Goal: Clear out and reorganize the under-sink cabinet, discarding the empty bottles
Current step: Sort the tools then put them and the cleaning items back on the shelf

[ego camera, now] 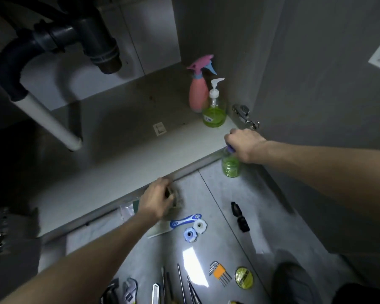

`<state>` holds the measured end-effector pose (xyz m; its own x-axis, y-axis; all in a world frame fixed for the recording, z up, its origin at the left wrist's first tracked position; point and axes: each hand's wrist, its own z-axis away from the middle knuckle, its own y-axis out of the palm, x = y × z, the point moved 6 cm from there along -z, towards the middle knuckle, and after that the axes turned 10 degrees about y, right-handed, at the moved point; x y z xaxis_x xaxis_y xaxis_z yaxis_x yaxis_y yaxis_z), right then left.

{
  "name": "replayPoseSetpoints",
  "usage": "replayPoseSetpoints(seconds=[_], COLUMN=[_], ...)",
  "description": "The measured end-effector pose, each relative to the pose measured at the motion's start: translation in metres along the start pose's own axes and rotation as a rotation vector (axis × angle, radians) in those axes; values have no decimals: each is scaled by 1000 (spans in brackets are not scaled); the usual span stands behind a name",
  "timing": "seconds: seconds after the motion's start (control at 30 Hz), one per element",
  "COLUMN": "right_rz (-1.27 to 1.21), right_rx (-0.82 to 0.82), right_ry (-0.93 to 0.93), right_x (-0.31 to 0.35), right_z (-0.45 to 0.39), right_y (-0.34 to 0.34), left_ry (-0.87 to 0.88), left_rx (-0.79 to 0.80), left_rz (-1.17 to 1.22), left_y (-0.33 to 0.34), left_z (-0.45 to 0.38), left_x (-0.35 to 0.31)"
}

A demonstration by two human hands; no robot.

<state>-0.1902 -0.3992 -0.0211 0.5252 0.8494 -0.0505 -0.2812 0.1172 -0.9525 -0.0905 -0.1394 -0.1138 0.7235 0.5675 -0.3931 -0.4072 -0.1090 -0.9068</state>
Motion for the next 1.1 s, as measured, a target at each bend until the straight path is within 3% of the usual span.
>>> replayPoseSetpoints(seconds=[0.13,0.33,0.7,0.83,0.93,1.0,1.1], right_rz=[-343,-698,-614,-566,-508,-455,-431], right_rx=[-99,-460,-502,-507,-615,-702,-716], right_ry=[166,311,357,364,337,281,51], right_x=[-6,-24,-31,-24,-11,4,46], right_z=[-12,-19,-30,-32,-24,-15,-1], right_y=[-25,-67,-76,-83,-87,-88,-85], left_ry=[-44,-108,-111,-24,46,80,121], left_rx=[7,214,267,244,208,190,180], left_rz=[-87,-220,-262,-219,-210,-211,-203], left_y=[9,25,15,-5,-24,-39,-60], left_z=[37,37,11,15,20,25,35], left_x=[27,43,47,34,24,23,31])
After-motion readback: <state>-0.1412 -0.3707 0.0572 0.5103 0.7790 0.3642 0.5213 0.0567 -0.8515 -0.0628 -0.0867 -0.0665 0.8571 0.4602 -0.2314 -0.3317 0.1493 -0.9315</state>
